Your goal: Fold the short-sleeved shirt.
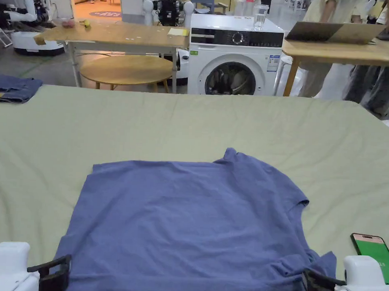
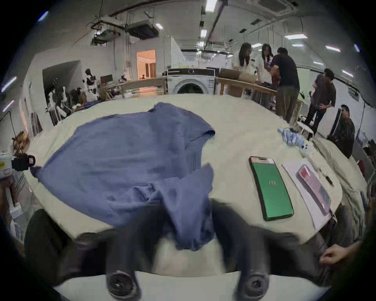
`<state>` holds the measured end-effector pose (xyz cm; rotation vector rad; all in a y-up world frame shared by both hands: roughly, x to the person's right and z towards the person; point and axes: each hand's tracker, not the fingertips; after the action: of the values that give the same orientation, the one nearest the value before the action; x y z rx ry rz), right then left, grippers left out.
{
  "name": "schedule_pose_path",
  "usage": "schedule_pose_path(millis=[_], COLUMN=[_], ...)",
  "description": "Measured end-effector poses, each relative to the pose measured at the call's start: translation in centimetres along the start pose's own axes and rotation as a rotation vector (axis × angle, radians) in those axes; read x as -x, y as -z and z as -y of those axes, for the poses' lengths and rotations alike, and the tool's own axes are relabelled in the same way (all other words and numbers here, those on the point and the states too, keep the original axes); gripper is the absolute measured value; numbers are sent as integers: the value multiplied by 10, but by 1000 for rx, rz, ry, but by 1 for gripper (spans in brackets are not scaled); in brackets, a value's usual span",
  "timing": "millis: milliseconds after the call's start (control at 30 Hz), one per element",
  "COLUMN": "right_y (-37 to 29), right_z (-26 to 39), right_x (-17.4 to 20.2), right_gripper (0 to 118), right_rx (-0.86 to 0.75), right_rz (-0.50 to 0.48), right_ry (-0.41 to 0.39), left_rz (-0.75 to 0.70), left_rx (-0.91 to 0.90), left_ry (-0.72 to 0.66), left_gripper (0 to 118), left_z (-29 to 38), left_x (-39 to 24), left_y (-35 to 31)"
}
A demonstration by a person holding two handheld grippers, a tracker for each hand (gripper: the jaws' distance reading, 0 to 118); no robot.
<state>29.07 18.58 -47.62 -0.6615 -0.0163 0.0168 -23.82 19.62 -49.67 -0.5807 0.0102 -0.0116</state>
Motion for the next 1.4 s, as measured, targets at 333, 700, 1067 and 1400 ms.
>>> schedule_pose_path(millis=[333,700,1067,1400], right_y=[-49,-41,-48,-10], right_z=[11,31,44,56], right_x=[28,11,-20,-10], right_gripper=[0,0,16,5], right_rx=[-124,-49,-64,42], right_rz=[9,-12,-4,-91], right_ry=[-16,64,94,10], left_rz=[-26,71,66,61], left_rx=[18,56,203,192], left_ry=[-25,8,72,61], left_gripper=[0,118,4,4], left_z=[16,40,30,27], left_x=[11,30,15,8], left_y=[-53,-19,15,-2])
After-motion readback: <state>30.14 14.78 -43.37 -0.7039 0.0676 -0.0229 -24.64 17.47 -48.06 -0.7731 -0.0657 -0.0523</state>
